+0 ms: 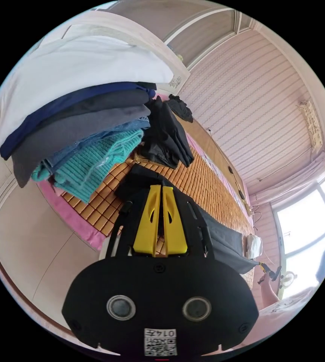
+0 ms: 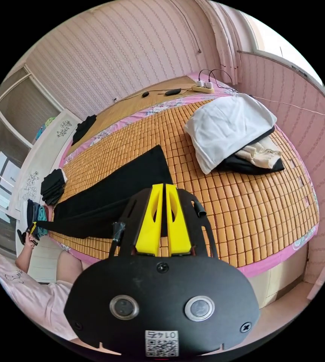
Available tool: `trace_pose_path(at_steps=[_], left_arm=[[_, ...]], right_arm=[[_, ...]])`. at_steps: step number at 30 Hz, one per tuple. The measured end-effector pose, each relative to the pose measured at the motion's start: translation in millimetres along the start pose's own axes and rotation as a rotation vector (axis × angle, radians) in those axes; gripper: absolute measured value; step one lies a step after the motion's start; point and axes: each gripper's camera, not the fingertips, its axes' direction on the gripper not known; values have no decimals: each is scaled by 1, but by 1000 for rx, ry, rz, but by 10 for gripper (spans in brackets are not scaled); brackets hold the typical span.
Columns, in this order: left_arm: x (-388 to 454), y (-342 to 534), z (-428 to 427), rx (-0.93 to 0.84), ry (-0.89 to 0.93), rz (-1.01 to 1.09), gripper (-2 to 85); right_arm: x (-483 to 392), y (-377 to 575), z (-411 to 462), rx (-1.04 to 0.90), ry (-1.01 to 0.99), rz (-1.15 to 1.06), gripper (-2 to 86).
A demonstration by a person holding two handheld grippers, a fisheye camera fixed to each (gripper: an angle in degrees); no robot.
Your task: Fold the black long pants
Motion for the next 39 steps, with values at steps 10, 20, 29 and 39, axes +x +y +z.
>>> trace_pose_path(at_steps=[10,20,29,39], left_arm=[[99,-40,109,23,-170,-53,59],[200,19,230,-422,-407,250,30],[275,44,267,-575,-536,461,-9],[313,114,234,-659,-491,492,-5]], right_arm=[[-8,-132,122,-162,14,14,109],[0,-61,154,-320,213,-72,41],[20,-23,123,-455,251,-189,12],[61,98,62,-622,241,-120,30]])
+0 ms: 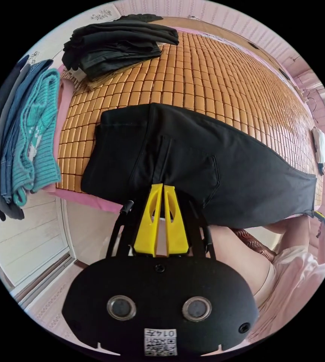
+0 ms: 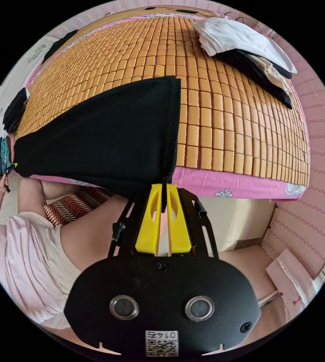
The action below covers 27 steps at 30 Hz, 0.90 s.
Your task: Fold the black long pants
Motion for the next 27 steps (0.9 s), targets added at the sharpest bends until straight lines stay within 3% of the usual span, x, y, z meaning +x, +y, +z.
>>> trace_pose_path(at_steps=[3,6,10,14,16,21,27], left_arm=[[27,14,-26,93,-66,34,-1],[79,17,-58,192,-92,195,5],[201,3,-70,241,31,552,24],[310,-15,-53,243,177,776,54],[373,-27,-33,184,153,899,68],[433,-54,0,32,35,917,41],[433,-46,-27,110,56,933,-3]], right_arm=[[20,20,-7,47,-6,89,43],[24,20,-30,179,19,103,52],[14,-11,-42,355,-32,59,81],[25,-36,-25,352,-86,115,84],[34,-40,-15,325,-106,142,46],[34,-18,-25,374,-138,94,9],[19,6,-63,468,-109,-18,14]])
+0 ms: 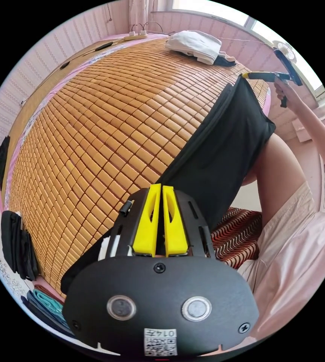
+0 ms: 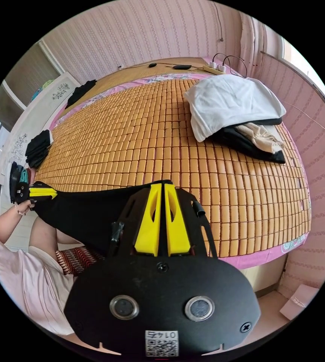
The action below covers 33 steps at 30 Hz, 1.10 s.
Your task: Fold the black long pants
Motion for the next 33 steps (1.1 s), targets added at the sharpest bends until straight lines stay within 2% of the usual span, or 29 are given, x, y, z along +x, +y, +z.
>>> trace_pose_path(at_steps=[3,6,11,16,19,24,30,33], left_arm=[[-6,5,-9,23,27,-51,11],[-17,2,15,-58,44,-121,50],[-13,13,4,-3,41,-143,59],[14,45,-1,6,70,-96,57],[19,61,12,-38,84,-99,57],[13,87,14,-59,85,-127,58],[-14,132,16,-75,90,-233,58],[-23,162,5,-32,100,-280,58]], right_arm=[[-2,-11,2,-28,-7,-2,48],[2,-7,16,-114,-18,57,73],[-5,56,-16,-102,-56,183,70],[-30,122,-15,-234,-41,325,67],[-41,125,-13,-234,-78,347,24],[-66,117,-56,-163,-106,323,8],[-88,97,-34,-309,-150,325,21],[-114,81,-32,-373,-29,313,48]])
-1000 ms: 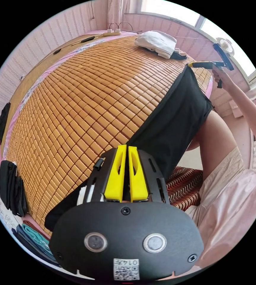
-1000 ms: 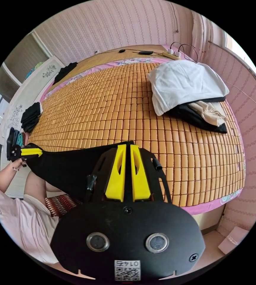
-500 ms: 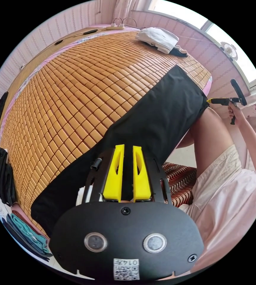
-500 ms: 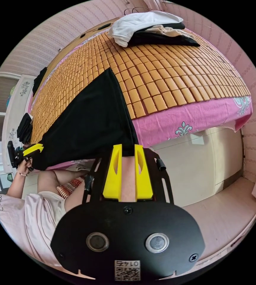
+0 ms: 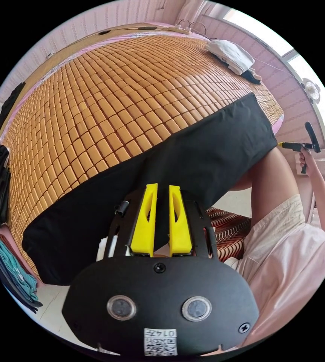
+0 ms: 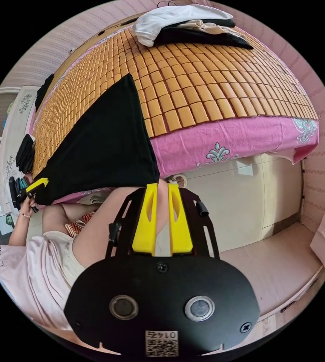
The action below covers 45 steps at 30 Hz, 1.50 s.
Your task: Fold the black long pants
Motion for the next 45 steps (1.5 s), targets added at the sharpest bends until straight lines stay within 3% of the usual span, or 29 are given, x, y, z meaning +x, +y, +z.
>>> trace_pose_path(at_steps=[5,9,12,16,21,24,30,35,38,41,42,45], left_arm=[[-24,57,-17,55,-31,-57,58],[-32,108,-22,58,-43,-64,59],[-43,140,-29,94,-36,-99,60],[-124,204,-62,228,-27,-360,65],[-232,287,-98,244,-224,-530,67],[-289,331,-108,224,-293,-590,70],[-360,410,-113,339,-137,-471,73],[-422,464,-103,417,-62,-643,52],[-432,474,-99,512,24,-421,92],[-442,476,-92,460,52,-280,132],[-448,478,-89,450,58,-256,143],[-464,482,-87,459,53,-232,160]], right_arm=[[-80,-13,-34,65,145,-85,16],[-235,-39,-41,121,137,-469,2],[-367,-52,-16,49,103,-802,1],[-513,-59,9,12,97,-1082,7],[-655,-68,14,2,57,-1281,42],[-737,-77,25,-20,100,-1357,60],[-910,-98,40,-41,3,-1517,90],[-1059,-119,78,-125,-119,-1532,127],[-1132,-129,117,-189,-78,-1513,137],[-1178,-141,150,-253,19,-1522,87],[-1191,-143,150,-278,-30,-1554,39],[-1211,-140,134,-295,-172,-1685,14]])
